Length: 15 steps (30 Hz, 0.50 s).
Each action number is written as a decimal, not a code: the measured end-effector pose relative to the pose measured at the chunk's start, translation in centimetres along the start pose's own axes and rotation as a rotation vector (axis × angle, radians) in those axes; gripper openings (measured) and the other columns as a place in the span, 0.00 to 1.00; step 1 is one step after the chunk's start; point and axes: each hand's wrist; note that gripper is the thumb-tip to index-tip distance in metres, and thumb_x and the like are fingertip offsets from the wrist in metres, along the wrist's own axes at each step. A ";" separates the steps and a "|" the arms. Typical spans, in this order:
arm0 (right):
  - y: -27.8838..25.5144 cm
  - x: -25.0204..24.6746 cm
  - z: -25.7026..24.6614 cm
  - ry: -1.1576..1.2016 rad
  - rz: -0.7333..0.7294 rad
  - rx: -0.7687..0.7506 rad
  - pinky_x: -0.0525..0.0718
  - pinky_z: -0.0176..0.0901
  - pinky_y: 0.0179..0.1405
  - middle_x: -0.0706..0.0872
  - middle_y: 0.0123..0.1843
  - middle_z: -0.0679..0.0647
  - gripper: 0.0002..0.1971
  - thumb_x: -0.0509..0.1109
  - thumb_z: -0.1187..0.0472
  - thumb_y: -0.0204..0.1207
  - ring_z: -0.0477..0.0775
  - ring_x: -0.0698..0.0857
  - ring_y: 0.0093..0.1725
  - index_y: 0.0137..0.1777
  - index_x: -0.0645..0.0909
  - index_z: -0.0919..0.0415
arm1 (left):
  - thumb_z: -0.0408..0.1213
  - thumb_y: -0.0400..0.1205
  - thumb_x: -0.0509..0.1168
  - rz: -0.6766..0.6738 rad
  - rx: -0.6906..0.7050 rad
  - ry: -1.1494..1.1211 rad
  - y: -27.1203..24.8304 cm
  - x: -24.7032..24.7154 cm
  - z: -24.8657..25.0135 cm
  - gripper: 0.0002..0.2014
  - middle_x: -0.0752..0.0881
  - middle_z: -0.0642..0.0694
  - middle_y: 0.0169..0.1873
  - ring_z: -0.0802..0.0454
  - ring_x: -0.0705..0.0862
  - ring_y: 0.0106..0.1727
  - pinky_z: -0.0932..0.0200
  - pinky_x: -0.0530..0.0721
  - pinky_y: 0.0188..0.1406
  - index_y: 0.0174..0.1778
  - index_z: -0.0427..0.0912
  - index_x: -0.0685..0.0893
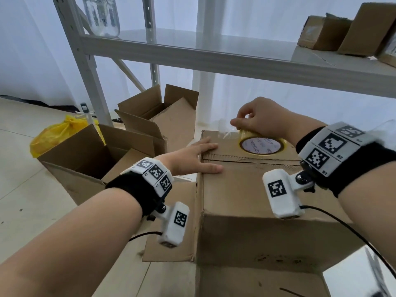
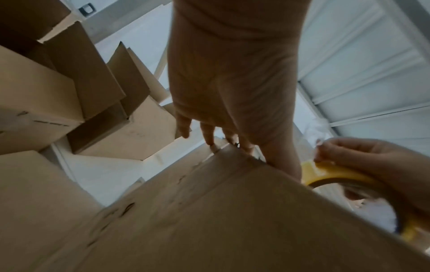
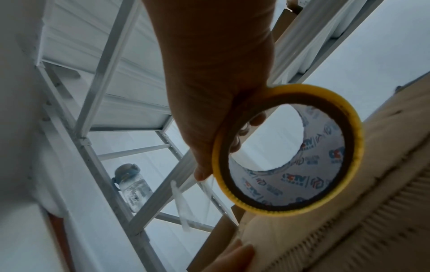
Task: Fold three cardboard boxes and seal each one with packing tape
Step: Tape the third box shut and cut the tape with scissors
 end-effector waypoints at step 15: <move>1.2 3.0 -4.5 -0.230 -0.309 -0.039 0.70 0.37 0.33 0.82 0.31 0.48 0.17 0.70 0.42 0.75 0.46 0.78 0.35 0.32 0.83 0.53 | 0.65 0.67 0.71 0.205 0.198 -0.285 0.7 2.8 -3.0 0.35 0.71 0.59 0.75 0.54 0.73 0.73 0.44 0.71 0.75 0.69 0.53 0.80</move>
Point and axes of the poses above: each hand's wrist, its own y-axis towards the middle knuckle, its own x-axis out of the palm, z = x × y
